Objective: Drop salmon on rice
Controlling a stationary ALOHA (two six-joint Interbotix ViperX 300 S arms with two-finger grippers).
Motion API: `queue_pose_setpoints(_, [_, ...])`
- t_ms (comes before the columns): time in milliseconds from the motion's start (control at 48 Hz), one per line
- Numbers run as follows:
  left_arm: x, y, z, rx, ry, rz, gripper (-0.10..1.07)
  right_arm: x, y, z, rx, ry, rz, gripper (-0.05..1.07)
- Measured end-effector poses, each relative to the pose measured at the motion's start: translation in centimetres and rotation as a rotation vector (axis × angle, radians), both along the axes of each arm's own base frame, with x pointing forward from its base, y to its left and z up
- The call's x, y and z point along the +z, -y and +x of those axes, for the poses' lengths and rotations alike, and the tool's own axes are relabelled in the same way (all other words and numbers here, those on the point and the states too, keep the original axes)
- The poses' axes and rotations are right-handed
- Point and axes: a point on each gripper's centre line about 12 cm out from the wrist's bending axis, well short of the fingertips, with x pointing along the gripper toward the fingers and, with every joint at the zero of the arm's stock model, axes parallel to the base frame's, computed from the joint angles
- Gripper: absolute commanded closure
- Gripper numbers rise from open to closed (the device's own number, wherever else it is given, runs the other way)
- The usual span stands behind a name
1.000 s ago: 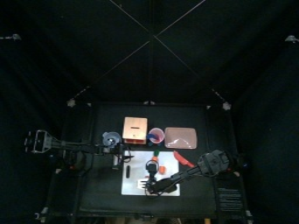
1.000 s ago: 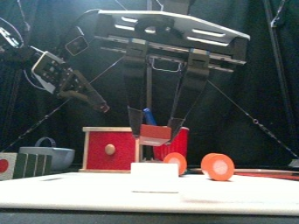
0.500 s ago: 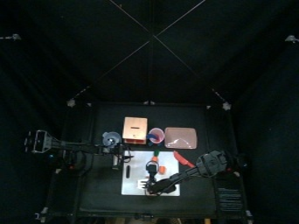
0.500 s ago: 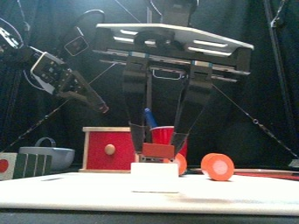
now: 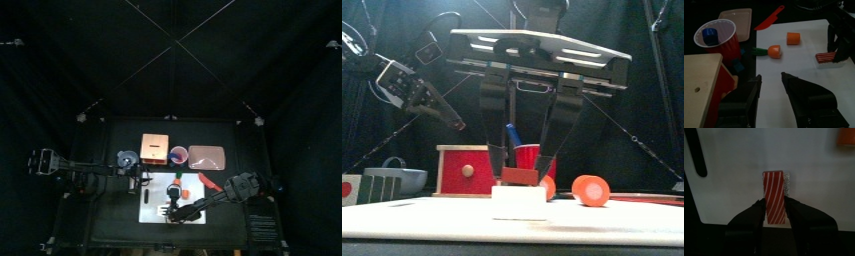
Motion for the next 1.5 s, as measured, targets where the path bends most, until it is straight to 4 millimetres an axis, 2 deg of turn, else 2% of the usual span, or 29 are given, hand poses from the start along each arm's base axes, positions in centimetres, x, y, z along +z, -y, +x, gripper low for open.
queue_pose_setpoints(312, [0.0,0.0,0.0,-0.008,-0.001,0.009,0.20,-0.1,0.1,0.0,-0.001,0.000,-0.006,0.14])
queue_pose_setpoints(479, [0.0,0.1,0.0,-0.012,-0.001,0.012,0.20,0.0,0.2,-0.1,-0.005,-0.010,-0.013,0.09])
queue_pose_setpoints(667, [0.0,0.0,0.0,-0.008,-0.001,0.012,0.20,0.1,0.2,-0.3,-0.007,-0.026,-0.028,0.08])
queue_pose_setpoints(1062, [0.0,-0.3,0.0,0.001,0.000,0.013,0.20,1.4,0.7,0.1,0.001,-0.033,-0.088,0.08])
queue_pose_setpoints(1500, [0.0,-0.3,0.0,0.001,-0.001,0.013,0.20,2.4,1.5,-1.1,0.019,-0.067,-0.137,0.08])
